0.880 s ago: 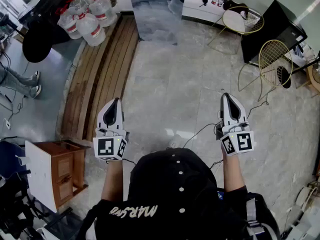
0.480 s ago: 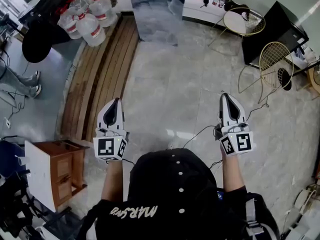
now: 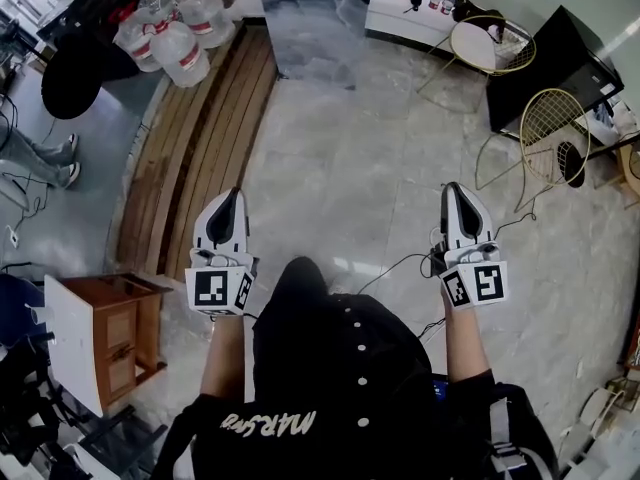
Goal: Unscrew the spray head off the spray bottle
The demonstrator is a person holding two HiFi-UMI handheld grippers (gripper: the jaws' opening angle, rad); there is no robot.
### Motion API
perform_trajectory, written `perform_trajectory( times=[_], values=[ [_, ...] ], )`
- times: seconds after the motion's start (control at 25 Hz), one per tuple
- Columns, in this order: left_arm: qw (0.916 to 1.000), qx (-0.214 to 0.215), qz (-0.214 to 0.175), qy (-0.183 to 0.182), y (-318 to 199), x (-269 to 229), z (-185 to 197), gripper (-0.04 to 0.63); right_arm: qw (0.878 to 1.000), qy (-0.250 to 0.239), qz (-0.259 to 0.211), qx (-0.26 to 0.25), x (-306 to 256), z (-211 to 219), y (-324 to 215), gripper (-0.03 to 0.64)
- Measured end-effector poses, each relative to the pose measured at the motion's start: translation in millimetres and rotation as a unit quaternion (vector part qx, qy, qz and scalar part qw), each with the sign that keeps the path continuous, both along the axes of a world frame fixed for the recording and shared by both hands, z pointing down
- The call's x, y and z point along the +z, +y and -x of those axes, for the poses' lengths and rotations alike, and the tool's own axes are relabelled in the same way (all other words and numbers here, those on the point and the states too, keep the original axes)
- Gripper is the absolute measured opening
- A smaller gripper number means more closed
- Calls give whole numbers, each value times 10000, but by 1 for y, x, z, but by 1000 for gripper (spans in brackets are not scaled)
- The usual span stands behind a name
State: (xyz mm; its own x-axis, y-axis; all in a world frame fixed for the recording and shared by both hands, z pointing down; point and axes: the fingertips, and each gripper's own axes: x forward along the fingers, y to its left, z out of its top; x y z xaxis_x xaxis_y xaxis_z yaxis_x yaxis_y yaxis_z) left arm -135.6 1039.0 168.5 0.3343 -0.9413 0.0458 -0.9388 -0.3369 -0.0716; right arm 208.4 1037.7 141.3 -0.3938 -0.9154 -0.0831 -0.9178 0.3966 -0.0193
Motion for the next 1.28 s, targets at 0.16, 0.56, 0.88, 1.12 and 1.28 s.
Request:
perform_trajectory(
  times=[0.16,0.56,0.88,1.12,1.28],
  values=[
    [10000,22,20,-17,-16,2,-4,25,9999,-93,3,53,1,-8,-14,12],
    [9999,96,29,5,-109,13,-4,25,9999,-3,-3,112,8,-11,-98,11],
    [9998,206,-18,6,-223,3,2,25,10000,4,-28,80,-7,3,-207,11],
    [9996,284,-56,-23,-305,-5,15,25,9999,38,-68,135,-15,14,-287,12],
    [9994,318,-108,-63,-354,-10,23,25,9997,-10,-95,210,-17,20,-336,11]
  ],
)
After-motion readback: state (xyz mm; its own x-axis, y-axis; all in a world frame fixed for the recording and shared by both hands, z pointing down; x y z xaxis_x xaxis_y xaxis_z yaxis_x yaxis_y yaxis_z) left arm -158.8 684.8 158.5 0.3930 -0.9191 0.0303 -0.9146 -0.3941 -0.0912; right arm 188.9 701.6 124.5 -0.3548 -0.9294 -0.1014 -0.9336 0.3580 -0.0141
